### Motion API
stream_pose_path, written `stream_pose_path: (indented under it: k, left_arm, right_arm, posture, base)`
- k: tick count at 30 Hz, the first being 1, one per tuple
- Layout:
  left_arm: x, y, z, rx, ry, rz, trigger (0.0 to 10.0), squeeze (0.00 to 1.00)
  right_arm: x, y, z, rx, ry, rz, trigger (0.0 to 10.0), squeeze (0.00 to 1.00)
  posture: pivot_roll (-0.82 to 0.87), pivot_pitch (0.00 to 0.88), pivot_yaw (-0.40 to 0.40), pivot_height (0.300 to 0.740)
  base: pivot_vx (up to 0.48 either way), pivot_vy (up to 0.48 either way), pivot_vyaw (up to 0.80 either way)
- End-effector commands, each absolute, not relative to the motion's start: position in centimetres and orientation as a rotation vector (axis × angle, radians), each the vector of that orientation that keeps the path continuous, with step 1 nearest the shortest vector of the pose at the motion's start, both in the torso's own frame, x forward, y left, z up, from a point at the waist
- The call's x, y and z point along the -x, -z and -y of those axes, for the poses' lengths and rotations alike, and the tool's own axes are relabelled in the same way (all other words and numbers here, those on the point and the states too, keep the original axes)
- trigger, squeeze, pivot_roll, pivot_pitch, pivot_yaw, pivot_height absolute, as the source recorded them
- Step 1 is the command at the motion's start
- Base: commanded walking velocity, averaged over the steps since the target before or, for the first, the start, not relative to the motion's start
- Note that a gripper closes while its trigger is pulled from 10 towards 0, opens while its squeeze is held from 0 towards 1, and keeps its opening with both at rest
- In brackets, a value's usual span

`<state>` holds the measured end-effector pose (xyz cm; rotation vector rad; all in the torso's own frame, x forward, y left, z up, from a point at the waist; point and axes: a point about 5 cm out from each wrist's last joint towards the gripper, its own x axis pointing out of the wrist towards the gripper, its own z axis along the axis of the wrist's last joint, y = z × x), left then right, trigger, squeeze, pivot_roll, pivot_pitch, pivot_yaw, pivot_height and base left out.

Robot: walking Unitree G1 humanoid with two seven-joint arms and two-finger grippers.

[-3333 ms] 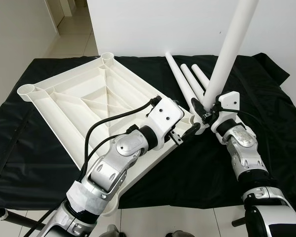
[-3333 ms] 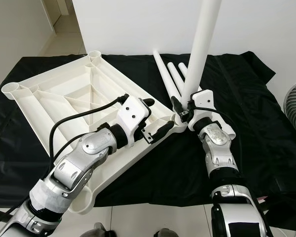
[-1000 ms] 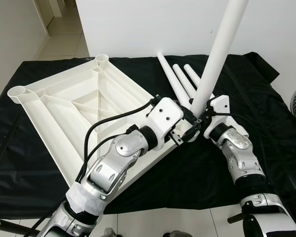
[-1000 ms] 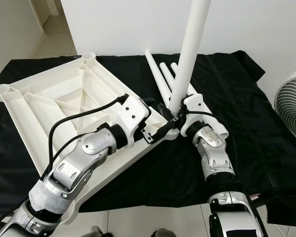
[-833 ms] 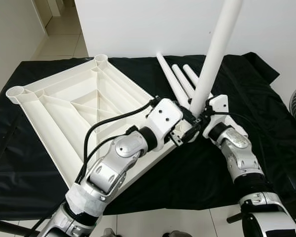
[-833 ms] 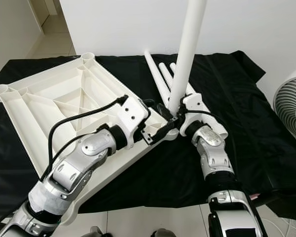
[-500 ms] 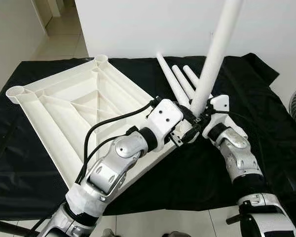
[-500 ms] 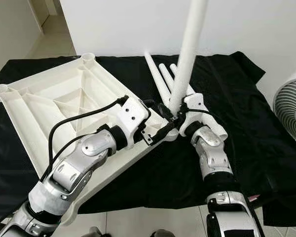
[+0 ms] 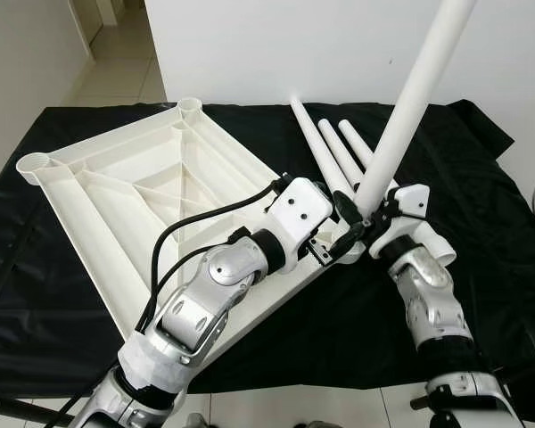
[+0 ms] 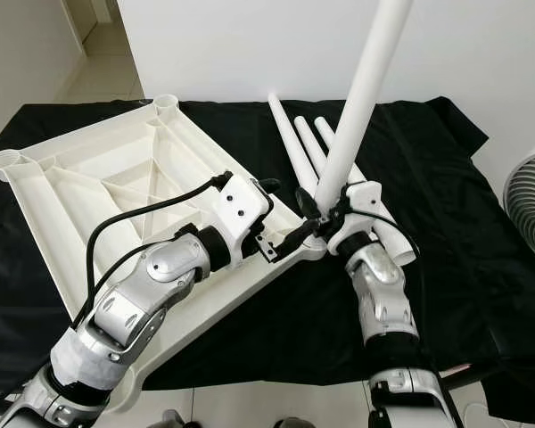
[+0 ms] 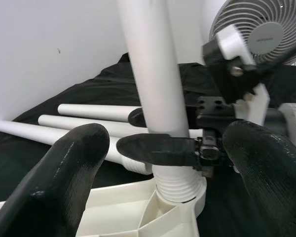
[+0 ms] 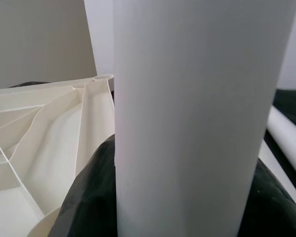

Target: Building children table

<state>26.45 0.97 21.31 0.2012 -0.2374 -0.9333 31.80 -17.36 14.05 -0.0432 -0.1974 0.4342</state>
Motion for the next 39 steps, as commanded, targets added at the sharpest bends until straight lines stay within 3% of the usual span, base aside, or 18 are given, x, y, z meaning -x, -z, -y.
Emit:
stream_pose_path:
  k: [1, 23, 33, 39]
  left_arm:
    - [-26.1, -21.1, -0.8, -0.22, 0.985, 0.222, 10.0, 0.0]
    - [-26.1, -21.2, -0.9, -0.219, 0.986, 0.222, 10.0, 0.0]
    - [-26.1, -21.2, -0.9, -0.219, 0.991, 0.22, 10.0, 0.0]
    - [-26.1, -21.3, -0.8, -0.219, 0.994, 0.221, 10.0, 0.0]
  right_arm:
    - [-30.2, -9.3, 17.5, 0.068, -0.442, -0.008, 10.0, 0.0]
    - [-27.5, -8.1, 17.4, 0.263, -0.553, 0.05, 10.0, 0.0]
    - [-27.8, -7.4, 18.8, 0.033, -0.402, 0.002, 10.0, 0.0]
    - [-28.7, -7.4, 18.8, -0.003, -0.395, -0.05, 10.0, 0.0]
  posture:
    - [-0.14, 0.089, 0.056, 0.74]
    - [-0.13, 0.099, 0.065, 0.74]
    - [-0.14, 0.1, 0.07, 0.74]
    - [-0.14, 0.097, 0.071, 0.74]
  base:
    - [0.0, 0.0, 0.0]
    - [0.0, 0.0, 0.0]
    - [0.0, 0.0, 0.0]
    - [0.0, 0.0, 0.0]
